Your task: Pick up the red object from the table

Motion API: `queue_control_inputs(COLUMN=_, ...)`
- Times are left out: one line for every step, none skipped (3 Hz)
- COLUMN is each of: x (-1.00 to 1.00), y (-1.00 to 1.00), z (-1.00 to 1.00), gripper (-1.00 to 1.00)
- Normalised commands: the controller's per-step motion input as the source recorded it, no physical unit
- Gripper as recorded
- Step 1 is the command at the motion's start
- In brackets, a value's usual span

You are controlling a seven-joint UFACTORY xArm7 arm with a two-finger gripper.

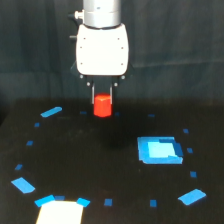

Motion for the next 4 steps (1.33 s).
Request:
queue_control_inputs(x=-0.22, y=0.09, z=-0.54, gripper=-0.49)
queue_control_inputs(x=-0.45, y=0.02, z=1.00, gripper=-0.87)
queue_control_inputs(x=-0.60, y=-0.08, z=0.11, gripper=-1.00)
queue_control_inputs(x=0.74, y=-0.07, z=0.15, gripper=-0.57)
